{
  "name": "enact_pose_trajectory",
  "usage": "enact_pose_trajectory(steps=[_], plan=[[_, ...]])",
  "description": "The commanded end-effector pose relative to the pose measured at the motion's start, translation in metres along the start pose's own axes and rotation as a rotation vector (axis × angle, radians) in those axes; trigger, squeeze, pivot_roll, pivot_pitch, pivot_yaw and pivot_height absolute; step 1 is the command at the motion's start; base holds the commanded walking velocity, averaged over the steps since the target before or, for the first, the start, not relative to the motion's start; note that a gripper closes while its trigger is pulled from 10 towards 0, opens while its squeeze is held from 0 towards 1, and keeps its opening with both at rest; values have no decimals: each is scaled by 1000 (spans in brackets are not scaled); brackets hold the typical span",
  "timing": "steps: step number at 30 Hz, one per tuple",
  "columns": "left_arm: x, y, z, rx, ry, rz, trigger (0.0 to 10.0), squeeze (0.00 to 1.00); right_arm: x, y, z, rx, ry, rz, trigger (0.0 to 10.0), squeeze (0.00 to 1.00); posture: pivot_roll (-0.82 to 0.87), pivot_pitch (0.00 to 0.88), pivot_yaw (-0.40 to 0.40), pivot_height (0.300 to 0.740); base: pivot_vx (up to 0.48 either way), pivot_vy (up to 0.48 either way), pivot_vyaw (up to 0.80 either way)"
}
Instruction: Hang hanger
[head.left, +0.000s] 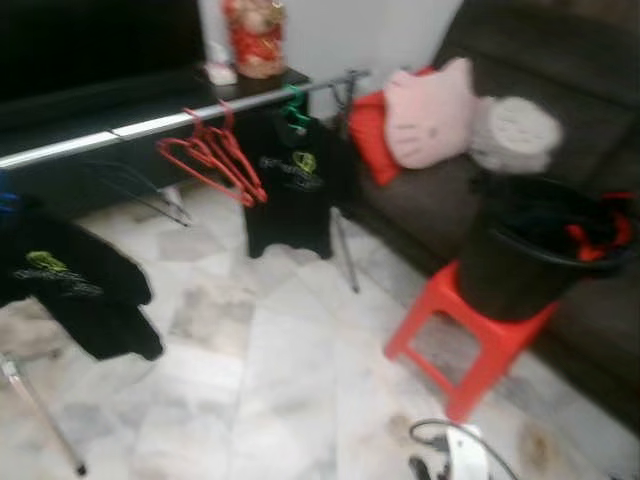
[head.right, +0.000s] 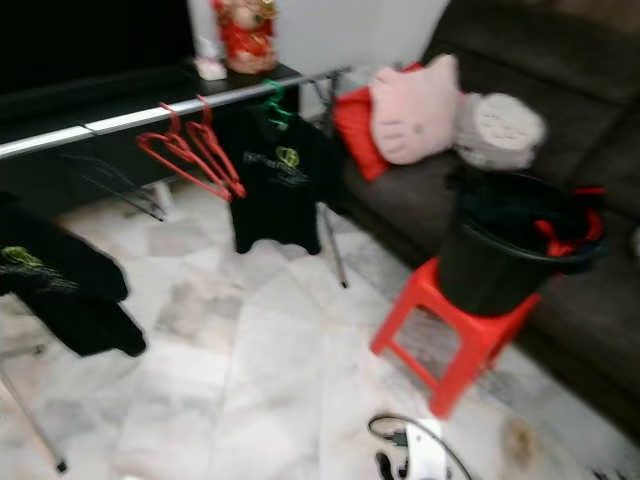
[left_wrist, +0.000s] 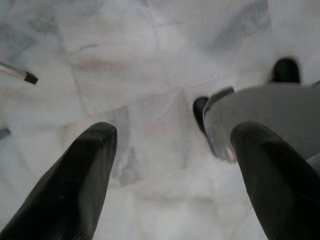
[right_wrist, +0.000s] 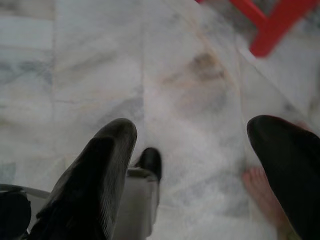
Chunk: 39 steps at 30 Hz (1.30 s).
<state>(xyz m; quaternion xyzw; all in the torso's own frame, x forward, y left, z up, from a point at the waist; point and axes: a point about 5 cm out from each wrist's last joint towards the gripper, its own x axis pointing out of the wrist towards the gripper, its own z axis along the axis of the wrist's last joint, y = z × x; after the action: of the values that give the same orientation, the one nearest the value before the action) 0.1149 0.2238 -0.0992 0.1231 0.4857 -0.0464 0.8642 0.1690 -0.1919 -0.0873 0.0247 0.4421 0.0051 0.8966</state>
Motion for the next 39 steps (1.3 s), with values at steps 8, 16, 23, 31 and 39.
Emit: enact_pose_trajectory(steps=[8, 16, 23, 31, 39], plan=[[1, -6, 1, -11, -1, -18, 10000, 0, -1, -6, -1, 0, 6, -17, 10000, 0, -46, 47, -14, 740, 0, 0, -669], [1, -5, 3, -16, -7, -16, 10000, 0, -1, -5, -1, 5, 2, -21, 10000, 0, -43, 42, -13, 740, 0, 0, -51], [1, -4, 3, -8, -4, -19, 10000, 0, -1, -4, -2, 19, 5, -16, 10000, 0, -42, 20, -13, 740, 0, 0, -401], [1, -5, 3, 13, 1, -28, 10000, 0, -1, -5, -1, 5, 7, -22, 10000, 0, -42, 3, -15, 740, 0, 0, -728], [2, -6, 5, 15, -7, -28, 10000, 0, -1, -5, 0, 1, 4, -20, 10000, 0, -43, 0, -18, 740, 0, 0, -720]])
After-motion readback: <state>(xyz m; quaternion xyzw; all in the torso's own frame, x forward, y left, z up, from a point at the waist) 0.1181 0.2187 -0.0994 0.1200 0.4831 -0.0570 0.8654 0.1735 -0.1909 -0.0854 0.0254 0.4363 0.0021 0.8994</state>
